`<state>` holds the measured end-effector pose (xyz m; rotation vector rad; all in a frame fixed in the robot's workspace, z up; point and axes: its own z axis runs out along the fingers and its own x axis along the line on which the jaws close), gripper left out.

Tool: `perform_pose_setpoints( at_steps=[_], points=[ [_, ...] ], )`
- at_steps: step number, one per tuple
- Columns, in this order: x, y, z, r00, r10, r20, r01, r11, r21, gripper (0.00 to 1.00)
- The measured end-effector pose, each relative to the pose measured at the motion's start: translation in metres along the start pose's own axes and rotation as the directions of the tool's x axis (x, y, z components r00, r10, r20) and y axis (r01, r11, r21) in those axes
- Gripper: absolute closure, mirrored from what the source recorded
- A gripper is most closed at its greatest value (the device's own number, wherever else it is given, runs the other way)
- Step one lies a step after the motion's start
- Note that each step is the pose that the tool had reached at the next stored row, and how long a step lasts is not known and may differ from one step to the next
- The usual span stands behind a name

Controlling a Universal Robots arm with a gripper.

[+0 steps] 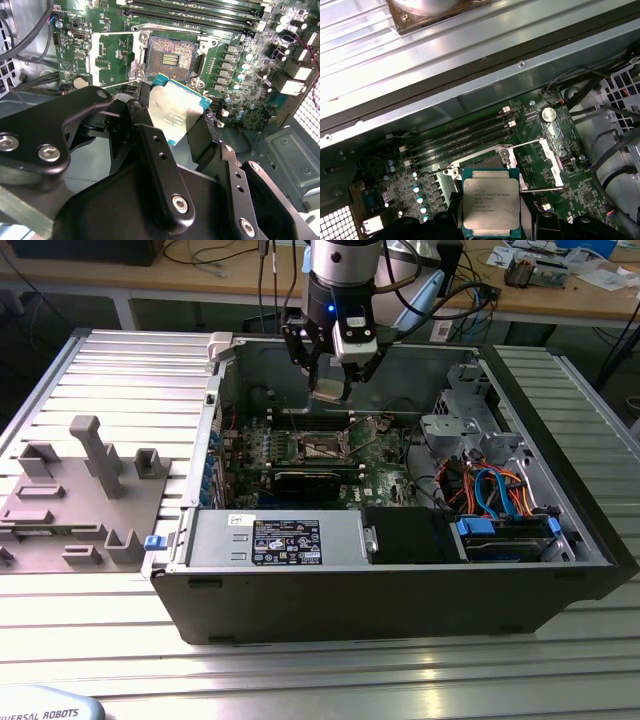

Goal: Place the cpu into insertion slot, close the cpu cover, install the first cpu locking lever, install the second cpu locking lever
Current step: 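Place the cpu into insertion slot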

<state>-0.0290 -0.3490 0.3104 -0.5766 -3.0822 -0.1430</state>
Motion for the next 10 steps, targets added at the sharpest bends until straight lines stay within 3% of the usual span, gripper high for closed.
perform_pose_setpoints(
  at_steps=[10],
  points=[
    [0.0000,0.0000,0.0002,1.0000,0.007,0.0007,-0.007,1.0000,-0.0001,0.46]
  ],
)
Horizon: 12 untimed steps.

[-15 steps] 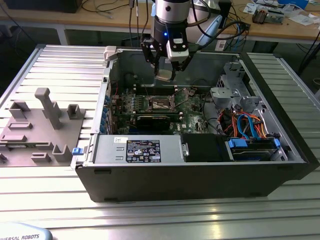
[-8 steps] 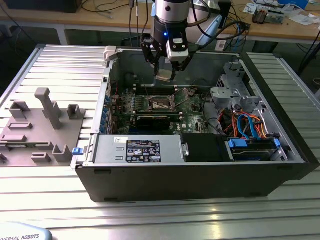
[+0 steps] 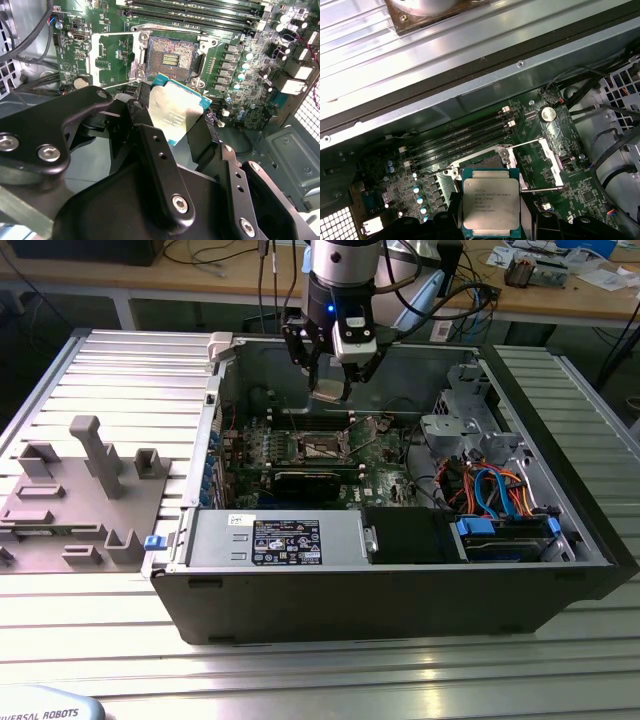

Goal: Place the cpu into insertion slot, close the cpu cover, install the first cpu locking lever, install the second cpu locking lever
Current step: 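Place the cpu into insertion slot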

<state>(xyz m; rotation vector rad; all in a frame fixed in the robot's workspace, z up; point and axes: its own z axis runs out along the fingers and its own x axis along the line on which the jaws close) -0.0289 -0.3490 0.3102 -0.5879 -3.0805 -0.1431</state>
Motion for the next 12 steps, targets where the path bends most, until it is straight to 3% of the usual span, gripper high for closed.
perform_pose_setpoints(
  at_steps=[12],
  points=[
    [0.0000,0.0000,0.0004,1.0000,0.010,0.0010,-0.010,1.0000,0.0001,0.46]
  ],
)
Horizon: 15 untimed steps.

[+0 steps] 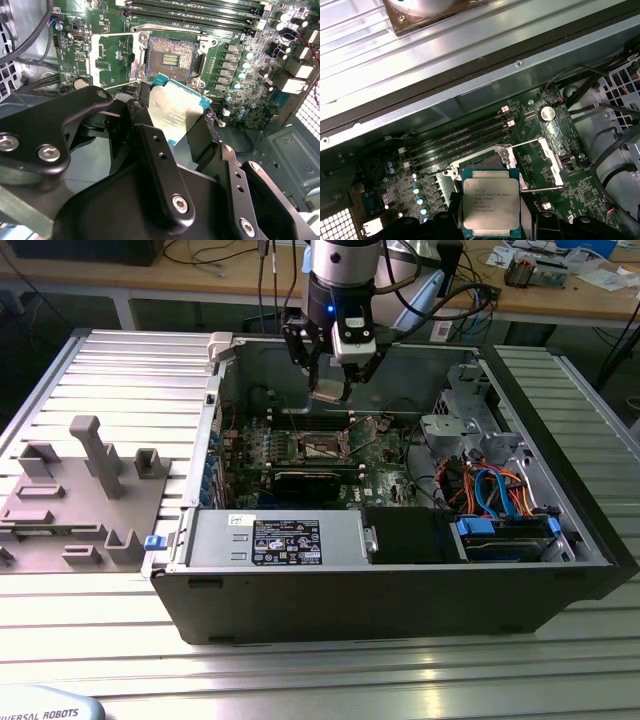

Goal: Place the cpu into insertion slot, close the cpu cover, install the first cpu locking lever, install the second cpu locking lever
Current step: 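Place the cpu into insertion slot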

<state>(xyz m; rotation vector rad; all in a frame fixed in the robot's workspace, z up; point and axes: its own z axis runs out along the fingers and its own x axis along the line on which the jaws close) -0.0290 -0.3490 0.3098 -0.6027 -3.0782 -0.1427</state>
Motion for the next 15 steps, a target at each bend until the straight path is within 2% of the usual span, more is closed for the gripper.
perform_pose_setpoints(
  at_steps=[4,15],
  points=[
    [0.0000,-0.0001,0.0000,1.0000,0.003,0.0053,-0.003,0.9999,0.0124,0.46],
    [0.0000,0.0000,0.0002,0.9999,0.009,0.0060,-0.009,0.9999,0.0126,0.46]
  ],
)
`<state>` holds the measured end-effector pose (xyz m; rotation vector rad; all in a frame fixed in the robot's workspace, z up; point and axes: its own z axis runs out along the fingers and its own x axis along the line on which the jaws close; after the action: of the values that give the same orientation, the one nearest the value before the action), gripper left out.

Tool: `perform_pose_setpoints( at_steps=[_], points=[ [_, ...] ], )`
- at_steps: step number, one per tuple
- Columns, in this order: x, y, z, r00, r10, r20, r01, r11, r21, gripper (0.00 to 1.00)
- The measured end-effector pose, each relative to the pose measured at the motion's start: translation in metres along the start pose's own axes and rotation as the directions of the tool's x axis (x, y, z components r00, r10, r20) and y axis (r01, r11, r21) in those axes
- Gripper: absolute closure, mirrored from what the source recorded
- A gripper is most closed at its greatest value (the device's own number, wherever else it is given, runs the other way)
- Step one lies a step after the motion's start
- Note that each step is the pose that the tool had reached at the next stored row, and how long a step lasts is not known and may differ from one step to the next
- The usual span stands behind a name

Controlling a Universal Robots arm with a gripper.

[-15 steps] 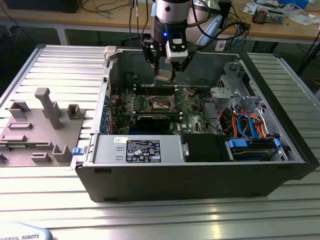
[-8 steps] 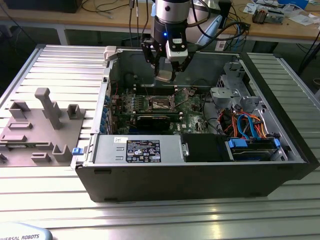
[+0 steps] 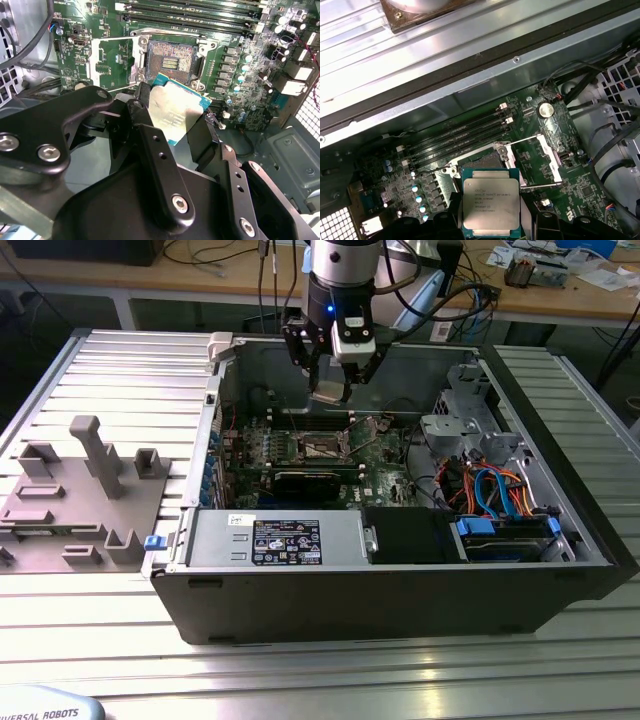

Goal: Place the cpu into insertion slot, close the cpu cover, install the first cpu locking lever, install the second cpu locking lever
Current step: 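Place the cpu into insertion slot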

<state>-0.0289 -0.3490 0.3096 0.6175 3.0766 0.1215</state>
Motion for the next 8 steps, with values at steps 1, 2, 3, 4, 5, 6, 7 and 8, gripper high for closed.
perform_pose_setpoints(
  at_steps=[1,2,3,4,5,6,7,8],
  points=[
    [0.0000,0.0000,0.0000,1.0000,0.001,0.0001,-0.001,1.0000,0.0000,0.46],
    [0.0000,0.0000,0.0001,1.0000,0.001,0.0001,-0.001,1.0000,-0.0001,0.46],
    [0.0000,0.0000,0.0001,1.0000,0.001,0.0001,-0.001,1.0000,0.0000,0.46],
    [0.0000,0.0000,0.0001,1.0000,0.002,0.0001,-0.002,1.0000,0.0000,0.46],
    [0.0000,0.0000,0.0001,1.0000,0.003,0.0002,-0.003,1.0000,-0.0001,0.46],
    [0.0000,0.0000,0.0002,1.0000,0.003,0.0003,-0.003,1.0000,0.0000,0.46],
    [0.0000,0.0000,0.0002,1.0000,0.004,0.0003,-0.004,1.0000,0.0000,0.46],
    [0.0000,0.0000,0.0002,1.0000,0.004,0.0004,-0.004,1.0000,-0.0001,0.46]
  ],
)
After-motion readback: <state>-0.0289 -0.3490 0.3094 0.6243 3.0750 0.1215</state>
